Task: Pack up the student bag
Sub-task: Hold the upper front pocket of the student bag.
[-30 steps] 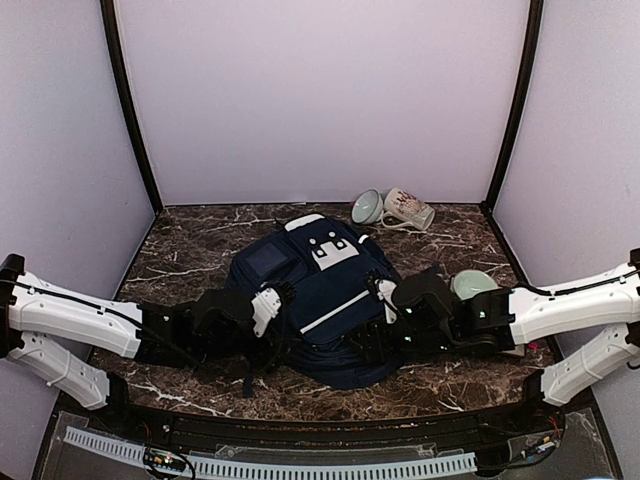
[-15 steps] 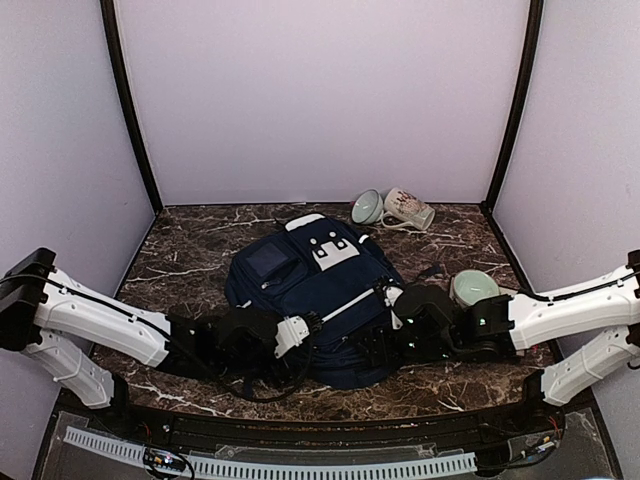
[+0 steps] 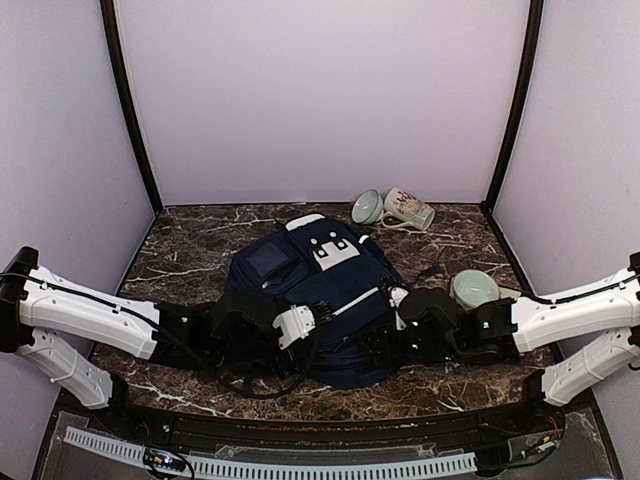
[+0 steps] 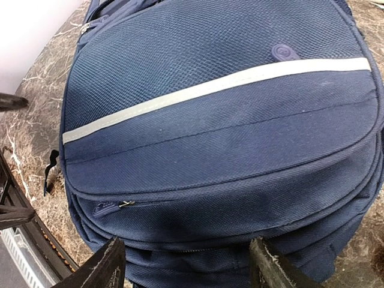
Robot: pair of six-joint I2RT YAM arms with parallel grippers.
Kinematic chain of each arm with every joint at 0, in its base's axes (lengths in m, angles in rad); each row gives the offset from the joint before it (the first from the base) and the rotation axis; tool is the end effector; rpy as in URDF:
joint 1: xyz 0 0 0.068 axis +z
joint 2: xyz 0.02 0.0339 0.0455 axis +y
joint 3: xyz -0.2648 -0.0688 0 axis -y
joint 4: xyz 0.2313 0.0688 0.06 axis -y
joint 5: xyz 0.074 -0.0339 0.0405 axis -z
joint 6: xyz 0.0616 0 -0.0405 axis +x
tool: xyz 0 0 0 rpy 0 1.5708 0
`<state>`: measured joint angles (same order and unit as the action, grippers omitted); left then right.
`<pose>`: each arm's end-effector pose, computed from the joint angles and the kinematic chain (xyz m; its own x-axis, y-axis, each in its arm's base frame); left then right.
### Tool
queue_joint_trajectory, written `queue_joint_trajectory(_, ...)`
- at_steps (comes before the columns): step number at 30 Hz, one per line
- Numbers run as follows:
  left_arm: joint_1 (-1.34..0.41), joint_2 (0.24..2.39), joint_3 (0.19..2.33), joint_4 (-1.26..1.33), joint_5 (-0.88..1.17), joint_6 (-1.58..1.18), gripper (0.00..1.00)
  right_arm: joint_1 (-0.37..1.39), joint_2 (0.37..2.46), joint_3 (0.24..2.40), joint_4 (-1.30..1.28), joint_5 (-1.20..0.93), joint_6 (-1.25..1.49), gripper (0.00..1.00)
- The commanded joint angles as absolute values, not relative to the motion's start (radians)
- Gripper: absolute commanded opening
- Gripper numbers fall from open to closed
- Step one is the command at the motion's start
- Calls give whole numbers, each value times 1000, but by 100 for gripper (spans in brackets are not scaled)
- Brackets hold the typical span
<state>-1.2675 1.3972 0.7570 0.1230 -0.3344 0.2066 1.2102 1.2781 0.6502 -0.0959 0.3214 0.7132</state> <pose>0.1120 -0.2903 0.2189 0.0229 0.5756 -0.8174 0.8292 0.4458 0.3371 0.1118 0.2413 0.1920 -0.7029 -0.1047 -0.7035 -0.4554 0.8261 0.3320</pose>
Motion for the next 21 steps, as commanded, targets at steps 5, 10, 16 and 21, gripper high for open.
queue_joint_trajectory(5, -1271, 1526, 865, 101, -373, 292, 84, 1217, 1242, 619, -55, 362, 717, 72)
queue_joint_trajectory(10, -1272, 1578, 902, 99, -398, 323, 84, 1216, 1222, 603, -50, 366, 719, 72)
queue_joint_trajectory(16, -1272, 1641, 940, 65, -478, 341, 79, 1217, 1212, 591, -47, 369, 719, 72)
queue_joint_trajectory(21, -1272, 1634, 928, 89, -542, 361, 67, 1216, 1199, 577, -40, 378, 719, 72)
